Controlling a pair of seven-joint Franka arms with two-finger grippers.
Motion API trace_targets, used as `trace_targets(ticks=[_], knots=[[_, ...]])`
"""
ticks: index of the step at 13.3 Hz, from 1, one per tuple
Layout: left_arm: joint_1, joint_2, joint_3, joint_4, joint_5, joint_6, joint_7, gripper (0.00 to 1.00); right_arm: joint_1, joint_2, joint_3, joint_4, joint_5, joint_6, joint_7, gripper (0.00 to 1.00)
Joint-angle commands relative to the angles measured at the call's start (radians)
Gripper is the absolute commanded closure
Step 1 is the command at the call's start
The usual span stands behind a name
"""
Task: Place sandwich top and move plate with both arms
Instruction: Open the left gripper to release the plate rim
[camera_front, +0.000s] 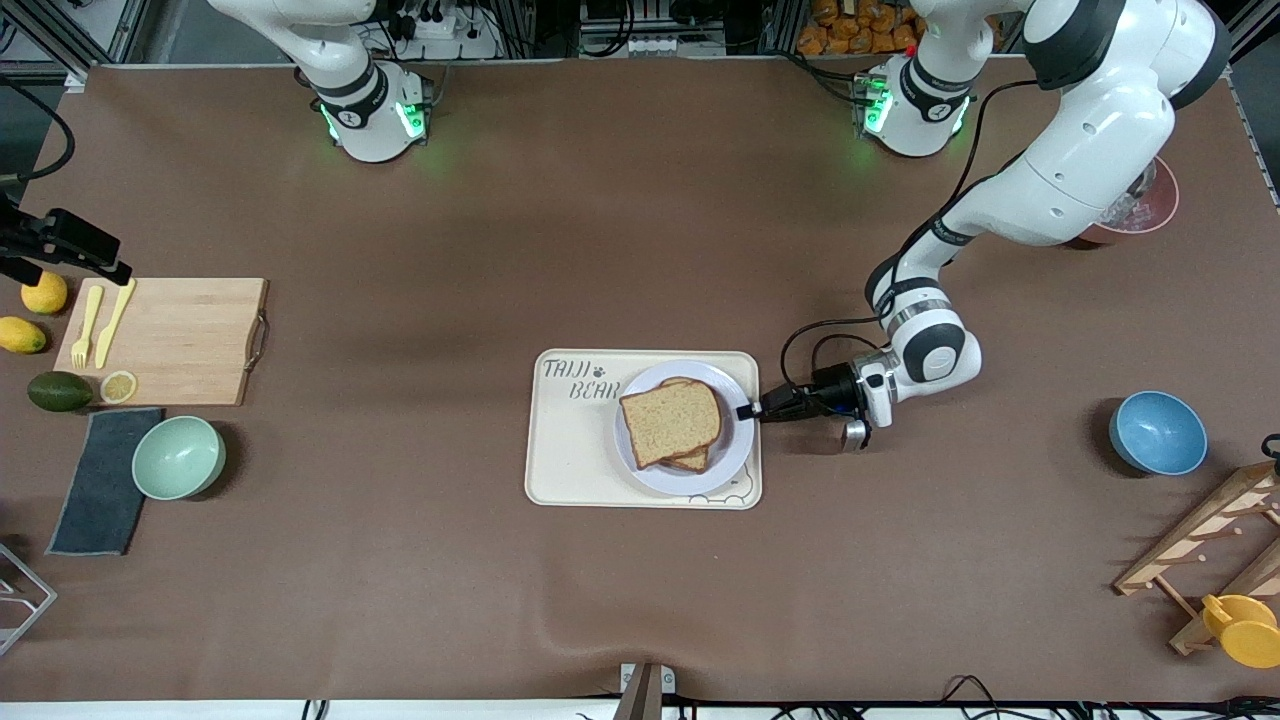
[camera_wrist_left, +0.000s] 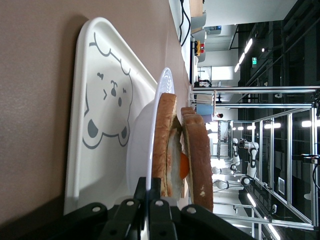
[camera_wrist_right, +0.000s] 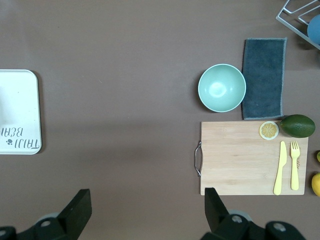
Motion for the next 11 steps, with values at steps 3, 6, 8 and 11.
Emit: trace_targets(ticks=[3,6,8,11], knots=[[-0.035,0.041,0.028,0.020,0.021,-0.018,0.002,1.00,-0.002,-0.004,0.002,-0.008,-0.002,0.003,0.015,0.00],[-0.075,0.041,0.059,0.020,0.021,-0.018,0.002,1.00,-0.002,-0.004,0.002,-0.008,-0.002,0.003,0.013,0.00],[-0.074,0.044,0.060,0.020,0.021,-0.018,0.001,0.75,0.000,-0.004,0.002,-0.008,-0.002,0.005,0.015,0.00],[-0.069,0.041,0.059,0.017,0.021,-0.018,-0.001,0.00,0.000,-0.004,0.002,-0.008,-0.002,0.007,0.015,0.00]])
